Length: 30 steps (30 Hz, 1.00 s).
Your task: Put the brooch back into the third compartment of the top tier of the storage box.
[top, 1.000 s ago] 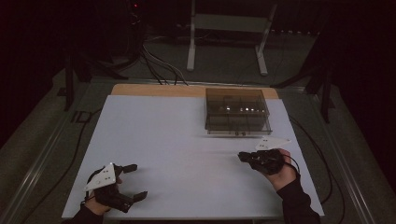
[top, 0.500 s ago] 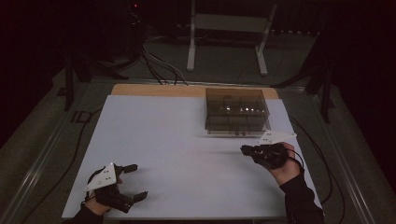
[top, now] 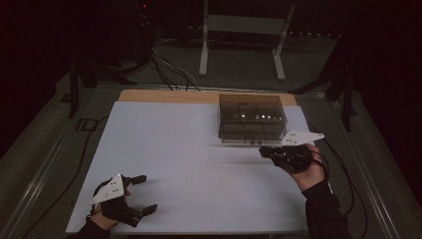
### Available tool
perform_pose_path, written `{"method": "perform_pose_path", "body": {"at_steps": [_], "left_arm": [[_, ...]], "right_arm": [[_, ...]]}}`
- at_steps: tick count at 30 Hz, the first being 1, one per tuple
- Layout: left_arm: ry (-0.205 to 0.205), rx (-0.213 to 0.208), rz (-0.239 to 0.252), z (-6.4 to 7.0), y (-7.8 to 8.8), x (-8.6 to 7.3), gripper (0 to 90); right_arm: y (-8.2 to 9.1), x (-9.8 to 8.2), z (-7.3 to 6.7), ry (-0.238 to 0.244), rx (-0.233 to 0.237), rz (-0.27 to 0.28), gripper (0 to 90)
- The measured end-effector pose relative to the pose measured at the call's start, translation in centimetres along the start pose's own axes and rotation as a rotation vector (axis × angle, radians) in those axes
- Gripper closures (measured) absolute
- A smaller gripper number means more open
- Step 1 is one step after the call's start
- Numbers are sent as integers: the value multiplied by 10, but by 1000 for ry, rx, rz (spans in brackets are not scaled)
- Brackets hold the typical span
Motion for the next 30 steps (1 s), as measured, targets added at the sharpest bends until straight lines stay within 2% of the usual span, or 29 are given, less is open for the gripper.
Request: {"method": "perform_pose_path", "body": {"at_steps": [7, 15, 23, 30], "left_arm": [[5, 1, 1, 0, 0, 0, 5], [3, 9, 2, 0, 0, 0, 5], [1, 4, -1, 0, 0, 0, 5], [9, 2, 8, 0, 0, 0, 5]], "right_arm": [[7, 8, 7, 15, -33, 5, 858], [17, 18, 17, 3, -56, 28, 859], [21, 25, 22, 1, -76, 28, 859], [20, 29, 33, -34, -87, 31, 858]]}}
Point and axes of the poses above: each handheld gripper's, and its own axes: y roughly backward along the jaws, x roughly out of its top, z roughly to its right, the point moved 1 cm from there along -y, roughly forward along the jaws, and after that the axes turned 14 degrees about -z, right-handed, at the moved point
